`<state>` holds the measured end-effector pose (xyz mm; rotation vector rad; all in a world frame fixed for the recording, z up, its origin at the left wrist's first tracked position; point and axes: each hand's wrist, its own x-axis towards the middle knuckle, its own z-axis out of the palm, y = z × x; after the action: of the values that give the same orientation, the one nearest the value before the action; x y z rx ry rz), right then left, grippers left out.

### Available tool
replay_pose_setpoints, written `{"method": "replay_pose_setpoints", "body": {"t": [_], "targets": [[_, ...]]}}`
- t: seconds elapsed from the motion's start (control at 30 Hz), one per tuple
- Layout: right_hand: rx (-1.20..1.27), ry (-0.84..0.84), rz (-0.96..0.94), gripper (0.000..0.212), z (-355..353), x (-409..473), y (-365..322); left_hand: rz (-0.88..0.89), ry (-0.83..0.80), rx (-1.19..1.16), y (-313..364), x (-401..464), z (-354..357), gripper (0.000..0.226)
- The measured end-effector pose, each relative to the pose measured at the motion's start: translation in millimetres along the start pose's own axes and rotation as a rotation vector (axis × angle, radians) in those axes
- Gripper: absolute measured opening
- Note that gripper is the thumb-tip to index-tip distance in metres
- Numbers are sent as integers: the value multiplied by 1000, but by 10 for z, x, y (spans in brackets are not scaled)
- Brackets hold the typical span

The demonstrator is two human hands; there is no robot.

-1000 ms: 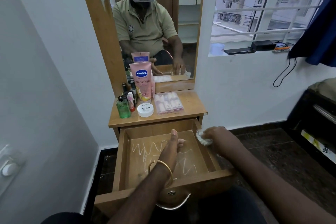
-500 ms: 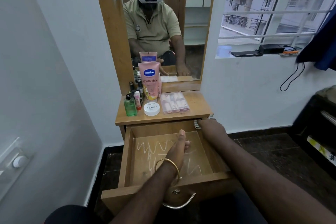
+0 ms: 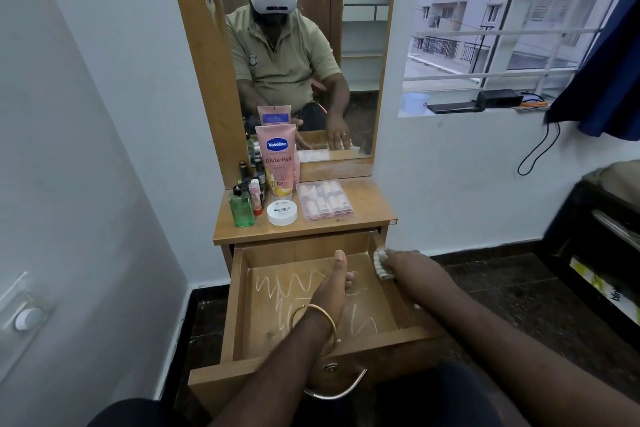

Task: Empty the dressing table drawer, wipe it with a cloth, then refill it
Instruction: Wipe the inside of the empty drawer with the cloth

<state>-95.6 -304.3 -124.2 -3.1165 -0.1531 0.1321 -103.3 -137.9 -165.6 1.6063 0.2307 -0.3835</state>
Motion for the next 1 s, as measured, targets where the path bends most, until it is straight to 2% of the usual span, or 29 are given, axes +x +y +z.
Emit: {"method": "replay_pose_setpoints", "body": {"t": [0.1,0.27,0.4,0.53,0.63,0.77,0.9,1.0], "targets": [[46,80,-7,33,13,360,-24,16,10,38,-4,-20,24,64],[93,64,16,30,37,520,5,3,12,44,-7,-45,4,63],[80,-70,-45,41,50,258,221,1,25,18,-7,-28,16,62],[64,-212,-132,42,13,-191,453,21,36,-4,12,-38,-6,66],[36,-239,-196,43,16,-388,550,41,51,-19,58,-80,-35,74],[174,-280,-138,31,-18,-438,577,61,61,-191,137,-232,-176,82],[192,-349,-205,24,-228,-401,546,107,80,-360,149,-390,-562,94],[100,-412,-242,34,-356,-261,483,129,102,-507,136,-503,-980,97]]}}
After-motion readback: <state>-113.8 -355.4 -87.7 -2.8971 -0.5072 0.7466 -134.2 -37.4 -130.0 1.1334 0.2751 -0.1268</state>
